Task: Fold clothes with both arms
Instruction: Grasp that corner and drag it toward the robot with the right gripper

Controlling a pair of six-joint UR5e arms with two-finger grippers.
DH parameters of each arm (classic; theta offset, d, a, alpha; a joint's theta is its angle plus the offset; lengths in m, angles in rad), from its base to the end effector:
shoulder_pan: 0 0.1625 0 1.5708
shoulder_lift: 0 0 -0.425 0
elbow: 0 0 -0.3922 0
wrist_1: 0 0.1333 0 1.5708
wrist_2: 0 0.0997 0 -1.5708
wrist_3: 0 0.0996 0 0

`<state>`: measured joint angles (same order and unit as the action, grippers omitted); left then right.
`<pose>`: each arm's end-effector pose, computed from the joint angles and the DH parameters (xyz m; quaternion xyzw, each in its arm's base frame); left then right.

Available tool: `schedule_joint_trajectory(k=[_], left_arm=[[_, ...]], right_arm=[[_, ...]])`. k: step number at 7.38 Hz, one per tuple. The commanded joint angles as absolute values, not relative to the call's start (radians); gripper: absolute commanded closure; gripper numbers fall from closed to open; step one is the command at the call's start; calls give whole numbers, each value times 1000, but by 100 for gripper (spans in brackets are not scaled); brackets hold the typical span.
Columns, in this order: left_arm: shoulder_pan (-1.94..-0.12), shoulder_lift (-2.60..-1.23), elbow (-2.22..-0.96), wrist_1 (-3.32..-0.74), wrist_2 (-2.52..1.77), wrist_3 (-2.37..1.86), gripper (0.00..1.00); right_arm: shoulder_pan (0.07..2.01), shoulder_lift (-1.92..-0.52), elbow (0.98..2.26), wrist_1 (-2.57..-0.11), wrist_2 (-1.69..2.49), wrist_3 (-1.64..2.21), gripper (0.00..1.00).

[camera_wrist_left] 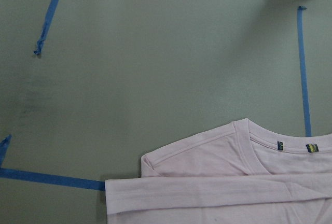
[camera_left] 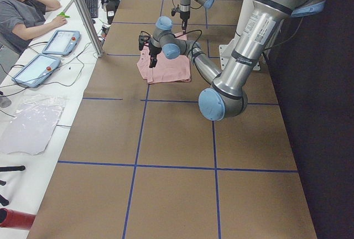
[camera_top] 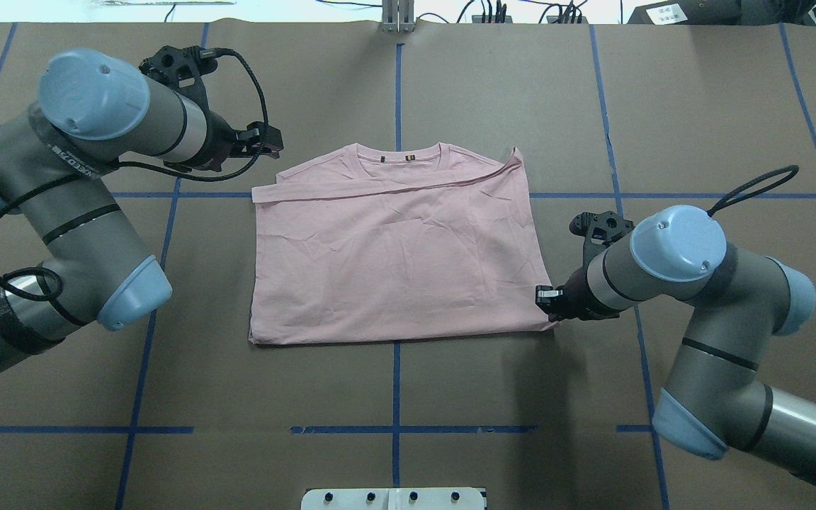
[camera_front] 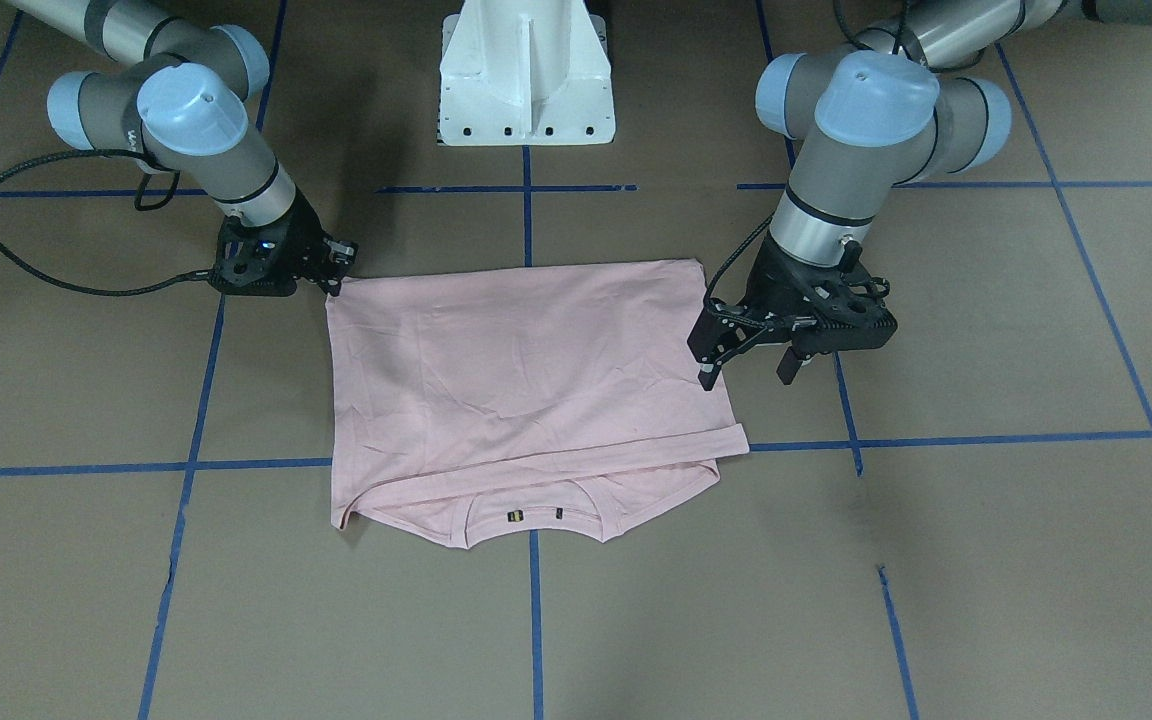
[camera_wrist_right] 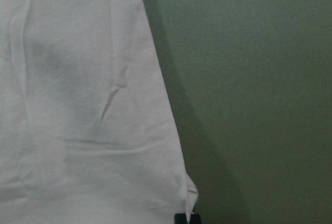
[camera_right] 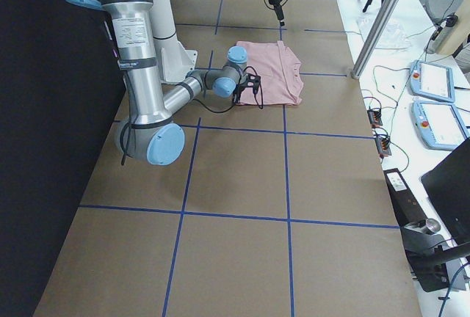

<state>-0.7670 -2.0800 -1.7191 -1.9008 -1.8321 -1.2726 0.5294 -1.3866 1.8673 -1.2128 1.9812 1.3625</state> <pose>0.3954 -0.5305 0.2637 0.1398 0.4631 -0.1427 0.8635 -0.4362 -0.3636 0.3859 -0.0299 -0.4389 0.0610 0.8960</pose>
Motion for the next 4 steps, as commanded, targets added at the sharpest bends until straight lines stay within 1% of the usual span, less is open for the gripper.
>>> schedule_joint_trajectory(k=[1, 2, 4], left_arm=[[-767, -2079, -1739, -1899, -1832, -1272, 0], [-767, -2080, -1743, -1899, -1832, -1272, 0], [-767, -2080, -1750, -1899, -1833, -1272, 0]], right_arm=[[429, -1568, 2055, -1213, 1980, 1370, 100], [346, -1632, 2121, -1212, 1983, 1382, 100], [206, -1655, 2190, -1212, 1974, 1504, 100]])
